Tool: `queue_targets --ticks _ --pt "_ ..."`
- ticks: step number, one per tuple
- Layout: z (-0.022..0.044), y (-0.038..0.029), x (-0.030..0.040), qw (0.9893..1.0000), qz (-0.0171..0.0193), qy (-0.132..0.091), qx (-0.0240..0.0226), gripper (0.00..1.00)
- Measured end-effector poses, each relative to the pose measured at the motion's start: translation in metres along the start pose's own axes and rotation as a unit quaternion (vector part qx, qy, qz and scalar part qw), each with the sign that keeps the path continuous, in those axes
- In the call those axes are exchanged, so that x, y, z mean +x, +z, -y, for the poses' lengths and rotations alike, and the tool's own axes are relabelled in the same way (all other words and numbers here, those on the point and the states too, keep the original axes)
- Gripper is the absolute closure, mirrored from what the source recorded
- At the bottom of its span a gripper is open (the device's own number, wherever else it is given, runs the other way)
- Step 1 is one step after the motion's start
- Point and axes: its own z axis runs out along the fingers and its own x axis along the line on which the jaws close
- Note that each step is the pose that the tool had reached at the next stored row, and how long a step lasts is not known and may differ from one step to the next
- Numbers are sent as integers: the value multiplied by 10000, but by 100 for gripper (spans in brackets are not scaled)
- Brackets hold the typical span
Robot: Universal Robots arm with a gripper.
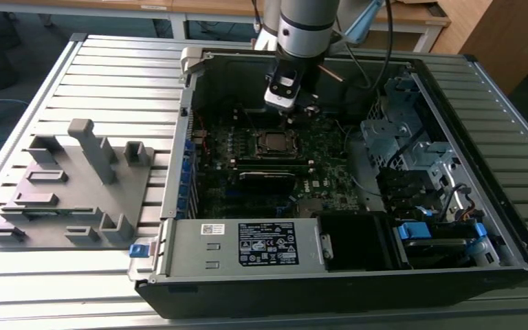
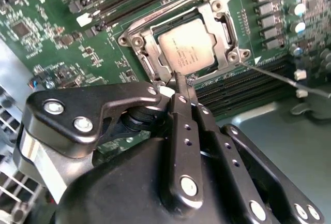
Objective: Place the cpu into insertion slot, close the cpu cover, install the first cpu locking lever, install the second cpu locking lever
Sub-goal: 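Close the cpu cover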
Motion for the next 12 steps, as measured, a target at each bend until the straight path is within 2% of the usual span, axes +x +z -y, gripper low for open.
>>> queue_targets --ticks 3,6,8,12 --pt "0 4 0 9996 -7 -275 6 89" --pt "0 9 0 9985 -15 -544 11 89" --pt "1 12 0 9974 -20 -723 15 89" --pt "1 18 0 9940 -30 -1090 23 89"
